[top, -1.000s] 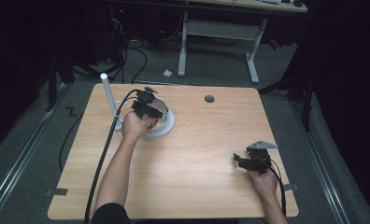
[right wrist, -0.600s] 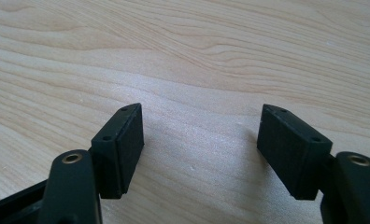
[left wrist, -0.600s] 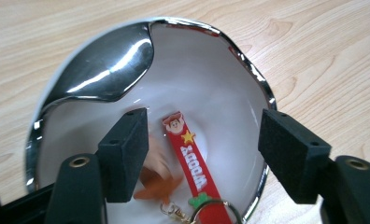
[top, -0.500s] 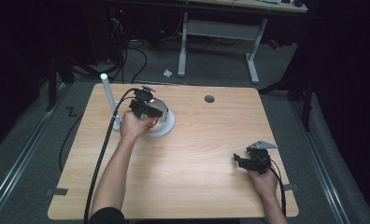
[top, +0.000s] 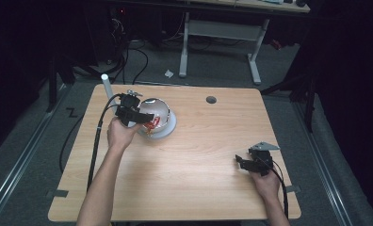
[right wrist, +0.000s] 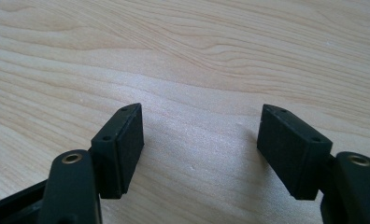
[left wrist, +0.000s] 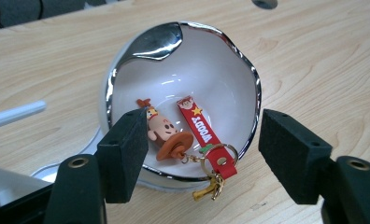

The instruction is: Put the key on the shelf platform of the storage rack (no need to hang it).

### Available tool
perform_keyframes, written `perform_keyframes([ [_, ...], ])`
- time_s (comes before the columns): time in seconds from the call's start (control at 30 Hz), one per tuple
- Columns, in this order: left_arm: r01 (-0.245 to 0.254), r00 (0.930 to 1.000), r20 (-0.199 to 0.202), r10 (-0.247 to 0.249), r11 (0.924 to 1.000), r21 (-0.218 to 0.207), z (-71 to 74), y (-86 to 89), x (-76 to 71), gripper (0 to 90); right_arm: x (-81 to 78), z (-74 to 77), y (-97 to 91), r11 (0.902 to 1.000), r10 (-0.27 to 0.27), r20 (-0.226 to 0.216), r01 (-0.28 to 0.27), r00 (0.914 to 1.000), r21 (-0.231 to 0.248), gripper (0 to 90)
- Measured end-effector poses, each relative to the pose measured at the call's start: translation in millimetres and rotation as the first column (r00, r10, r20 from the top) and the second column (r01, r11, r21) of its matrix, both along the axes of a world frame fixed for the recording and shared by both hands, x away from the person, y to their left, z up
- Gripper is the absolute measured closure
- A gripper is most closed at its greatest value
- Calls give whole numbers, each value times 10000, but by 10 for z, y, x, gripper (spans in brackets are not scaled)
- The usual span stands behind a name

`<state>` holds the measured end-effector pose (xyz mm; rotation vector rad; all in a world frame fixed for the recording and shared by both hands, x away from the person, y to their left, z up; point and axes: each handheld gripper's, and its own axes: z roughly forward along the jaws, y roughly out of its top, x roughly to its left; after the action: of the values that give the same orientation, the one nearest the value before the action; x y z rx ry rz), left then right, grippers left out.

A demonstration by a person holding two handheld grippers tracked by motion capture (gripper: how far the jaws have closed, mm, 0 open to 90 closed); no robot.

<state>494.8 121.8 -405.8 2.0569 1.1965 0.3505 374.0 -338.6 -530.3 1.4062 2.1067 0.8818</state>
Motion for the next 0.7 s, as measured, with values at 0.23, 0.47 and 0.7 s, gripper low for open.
perform_keyframes([
  [0.23, -150, 9996, 239, 157, 9994, -315, 47, 107, -115, 337, 0, 0, 0, 10000, 2, 2, -2, 10000, -1, 318],
  [0.47, -81, 9987, 503, 98, 9994, -328, 120, 116, -203, 338, 0, 0, 0, 10000, 0, 0, 0, 10000, -1, 318],
  [0.7, -29, 9972, 740, 51, 9995, -306, 177, 116, -284, 339, 0, 0, 0, 10000, 2, -1, -2, 10000, 4, 318],
])
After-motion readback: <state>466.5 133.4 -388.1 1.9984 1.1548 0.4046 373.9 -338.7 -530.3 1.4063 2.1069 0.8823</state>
